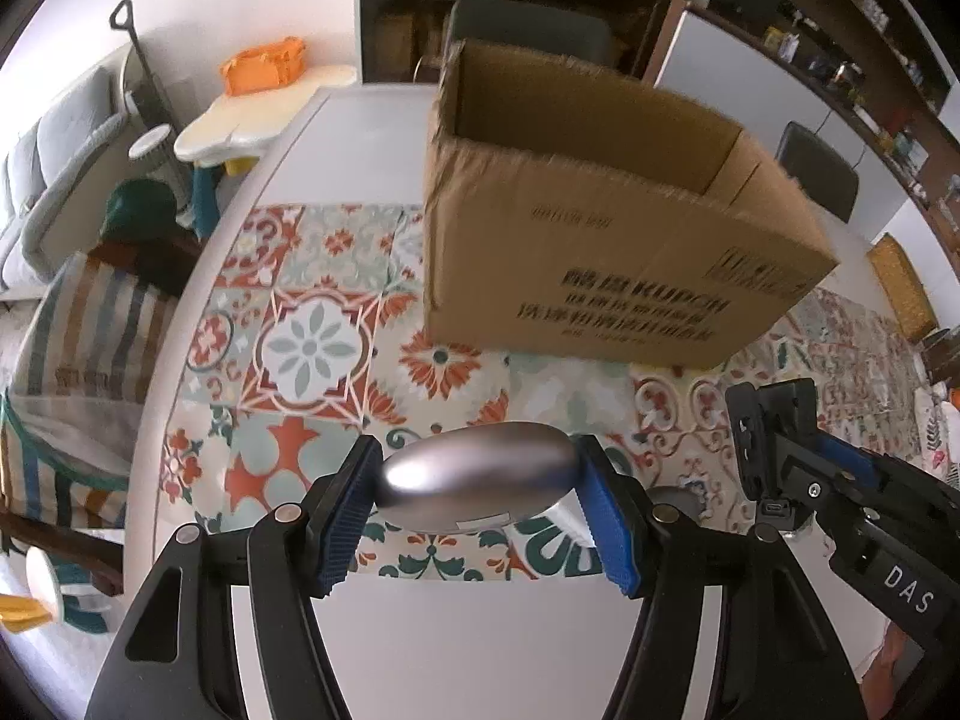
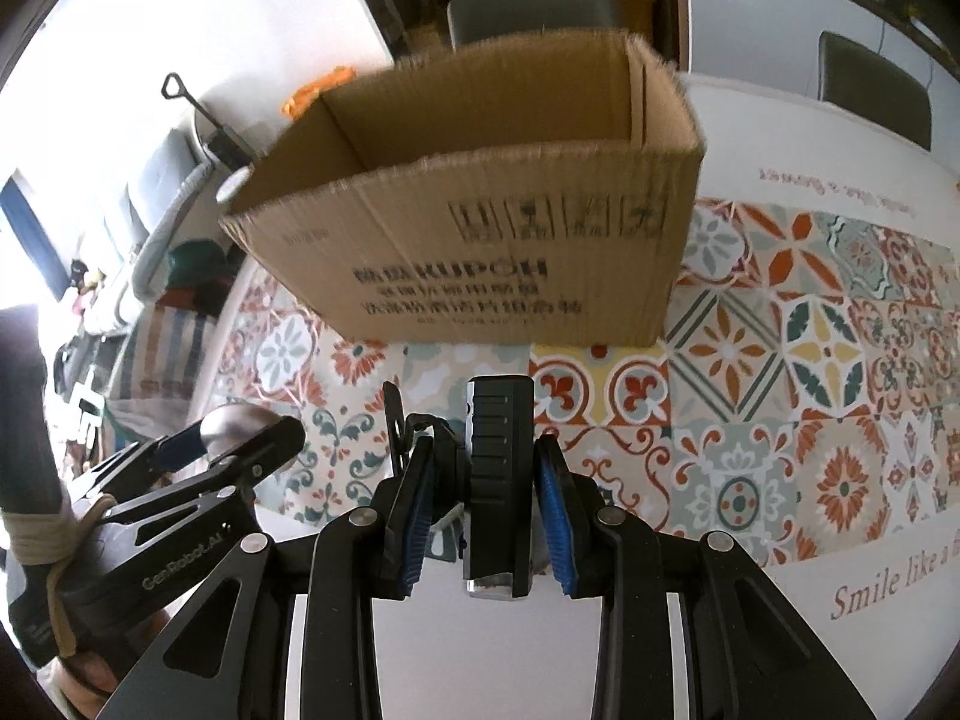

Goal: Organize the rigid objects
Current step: 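Lift both held items and carry them over the box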

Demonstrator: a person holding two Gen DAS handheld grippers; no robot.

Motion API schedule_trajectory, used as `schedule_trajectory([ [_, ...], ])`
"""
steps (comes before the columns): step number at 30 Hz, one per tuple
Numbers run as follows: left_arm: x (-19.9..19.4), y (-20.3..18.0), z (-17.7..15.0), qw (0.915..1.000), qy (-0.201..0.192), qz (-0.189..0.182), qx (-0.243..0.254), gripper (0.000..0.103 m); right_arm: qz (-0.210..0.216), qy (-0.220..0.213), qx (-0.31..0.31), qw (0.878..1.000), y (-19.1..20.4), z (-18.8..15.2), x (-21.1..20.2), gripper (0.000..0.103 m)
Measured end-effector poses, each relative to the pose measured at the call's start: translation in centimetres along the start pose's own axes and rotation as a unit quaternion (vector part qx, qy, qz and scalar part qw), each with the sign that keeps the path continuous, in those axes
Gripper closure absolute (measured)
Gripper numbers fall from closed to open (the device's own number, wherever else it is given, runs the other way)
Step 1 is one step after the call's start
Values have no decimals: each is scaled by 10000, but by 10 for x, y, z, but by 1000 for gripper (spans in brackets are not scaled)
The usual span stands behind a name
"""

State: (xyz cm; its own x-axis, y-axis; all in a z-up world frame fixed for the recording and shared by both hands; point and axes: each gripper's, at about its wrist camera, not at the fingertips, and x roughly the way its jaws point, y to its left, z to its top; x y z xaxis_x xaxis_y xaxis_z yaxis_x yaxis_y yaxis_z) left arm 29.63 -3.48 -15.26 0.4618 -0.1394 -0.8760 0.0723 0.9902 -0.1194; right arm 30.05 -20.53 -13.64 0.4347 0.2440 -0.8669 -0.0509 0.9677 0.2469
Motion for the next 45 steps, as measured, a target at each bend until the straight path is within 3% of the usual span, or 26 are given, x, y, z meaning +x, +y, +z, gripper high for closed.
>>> schedule_trajectory([
  [12,-58,-14,27,9966,-762,-228,234,39,104,-775,25,9969,4,16,-56,70],
  [29,-118,-31,75,9812,-1782,-289,683,39,222,-1771,-139,9838,17,53,-116,70],
  [35,-118,-30,98,9796,-1837,-447,677,39,216,-1861,-182,9821,20,72,-117,70],
  [45,-92,-36,133,9819,-1685,-264,821,39,84,-1707,-238,9850,18,114,-98,70],
])
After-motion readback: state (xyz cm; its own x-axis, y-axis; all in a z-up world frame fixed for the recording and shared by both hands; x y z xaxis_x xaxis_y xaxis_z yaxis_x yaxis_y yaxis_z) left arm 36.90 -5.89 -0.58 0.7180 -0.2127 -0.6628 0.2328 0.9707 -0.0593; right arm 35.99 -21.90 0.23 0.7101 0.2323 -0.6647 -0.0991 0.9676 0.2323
